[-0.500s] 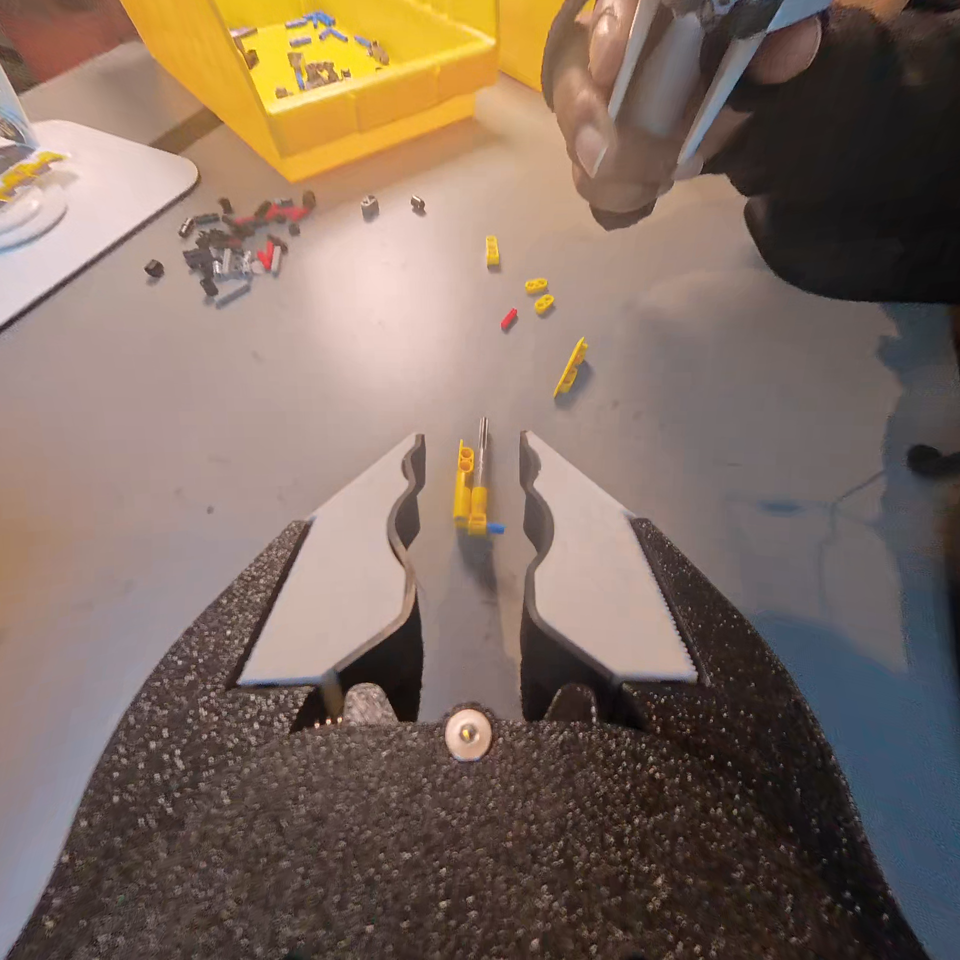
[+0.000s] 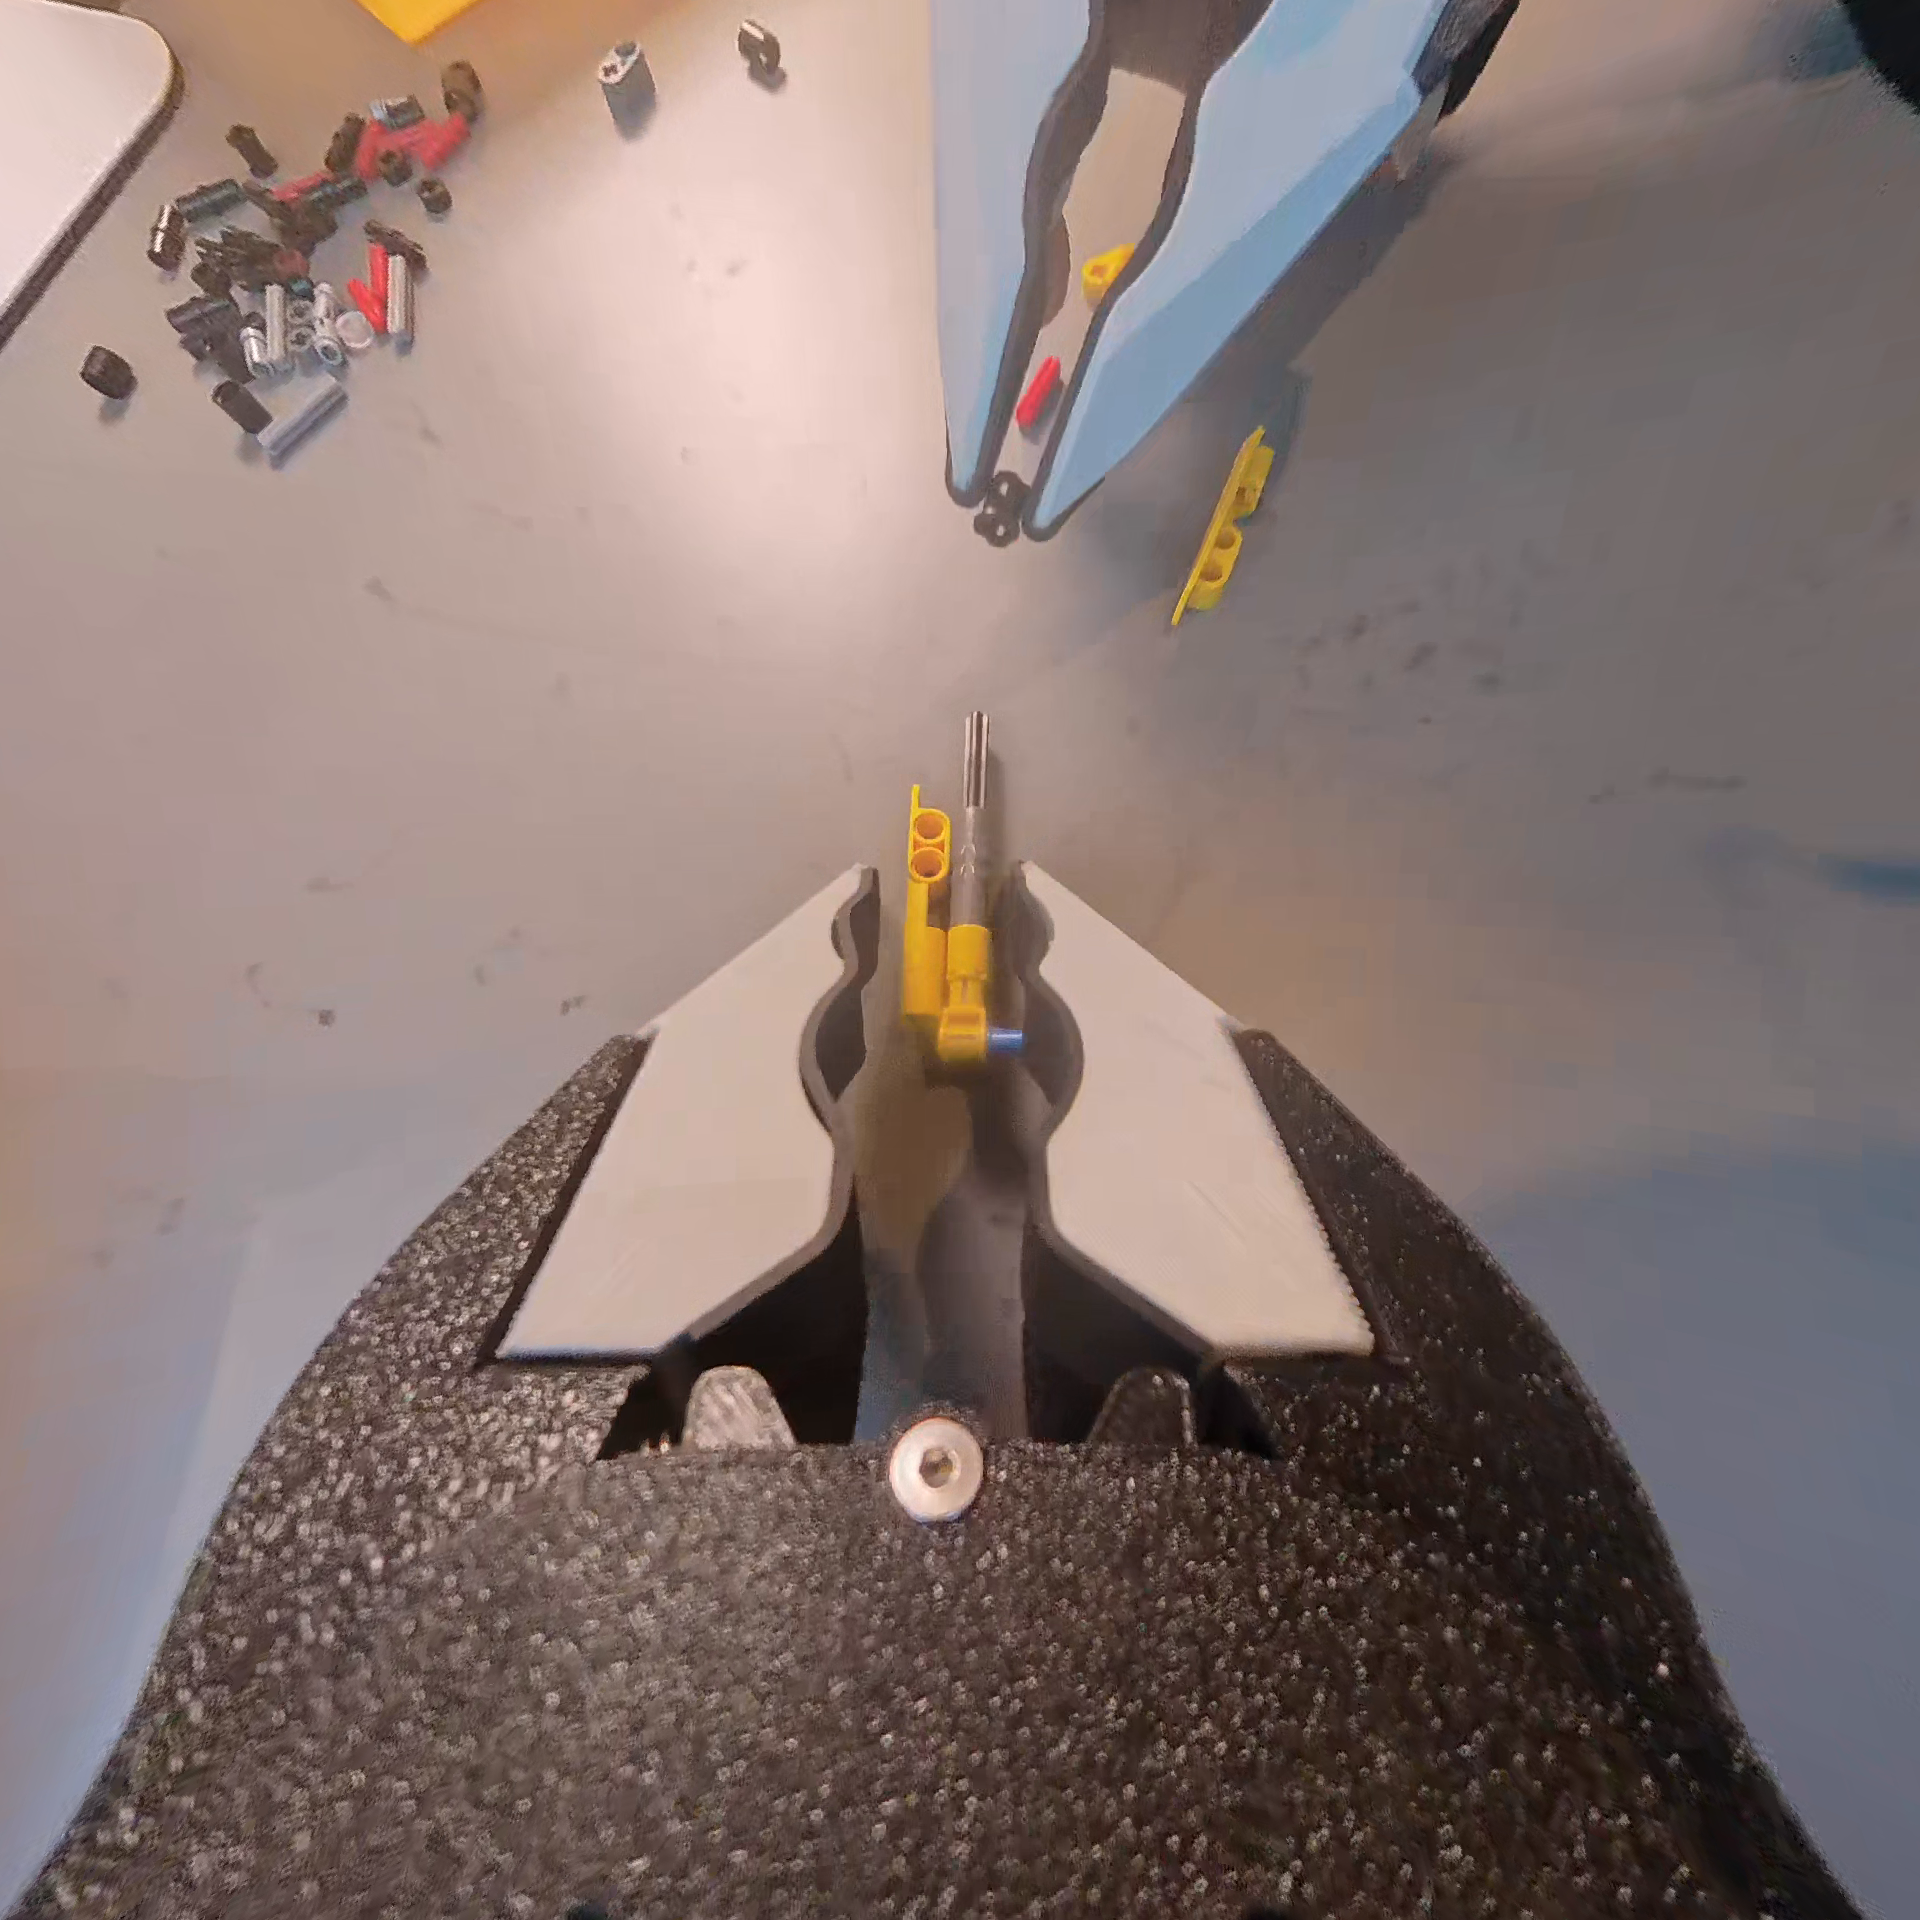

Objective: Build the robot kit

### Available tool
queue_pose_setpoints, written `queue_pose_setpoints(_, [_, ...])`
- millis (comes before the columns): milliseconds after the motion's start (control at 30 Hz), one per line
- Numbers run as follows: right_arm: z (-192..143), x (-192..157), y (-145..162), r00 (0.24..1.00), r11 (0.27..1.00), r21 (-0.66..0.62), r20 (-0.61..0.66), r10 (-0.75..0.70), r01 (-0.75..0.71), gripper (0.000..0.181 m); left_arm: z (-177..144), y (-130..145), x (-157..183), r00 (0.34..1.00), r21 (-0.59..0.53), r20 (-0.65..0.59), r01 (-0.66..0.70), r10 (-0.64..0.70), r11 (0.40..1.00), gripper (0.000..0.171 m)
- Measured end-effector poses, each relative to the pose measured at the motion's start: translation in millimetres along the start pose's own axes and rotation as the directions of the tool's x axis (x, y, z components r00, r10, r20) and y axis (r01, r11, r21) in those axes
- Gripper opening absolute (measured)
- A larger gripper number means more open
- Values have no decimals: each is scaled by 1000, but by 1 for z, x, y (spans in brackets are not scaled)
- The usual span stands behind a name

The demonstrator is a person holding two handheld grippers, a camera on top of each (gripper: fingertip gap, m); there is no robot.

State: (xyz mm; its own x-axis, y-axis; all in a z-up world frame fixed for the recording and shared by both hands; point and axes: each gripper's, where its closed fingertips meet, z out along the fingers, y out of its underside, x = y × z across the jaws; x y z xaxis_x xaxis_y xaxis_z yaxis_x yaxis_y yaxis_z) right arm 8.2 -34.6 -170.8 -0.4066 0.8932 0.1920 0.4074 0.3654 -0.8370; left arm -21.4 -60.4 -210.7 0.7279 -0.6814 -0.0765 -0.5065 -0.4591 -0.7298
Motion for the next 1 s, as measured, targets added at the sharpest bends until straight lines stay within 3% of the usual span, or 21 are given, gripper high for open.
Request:
queue_pose_setpoints(100, [2,-4,4,1000,1000,-18,12,-10,10,7,1,2,-1,1000,-11,12,-24,24,1000,14])
queue_pose_setpoints(433, [4,-15,5,997,1000,-2,73,-28,28,7,-10,-17,13,997,107,-40,-63,68,992,13])
queue_pose_setpoints(1000, [-3,-20,-7,991,994,102,134,20,-34,6,-21,-29,18,996,184,-73,-32,46,982,13])
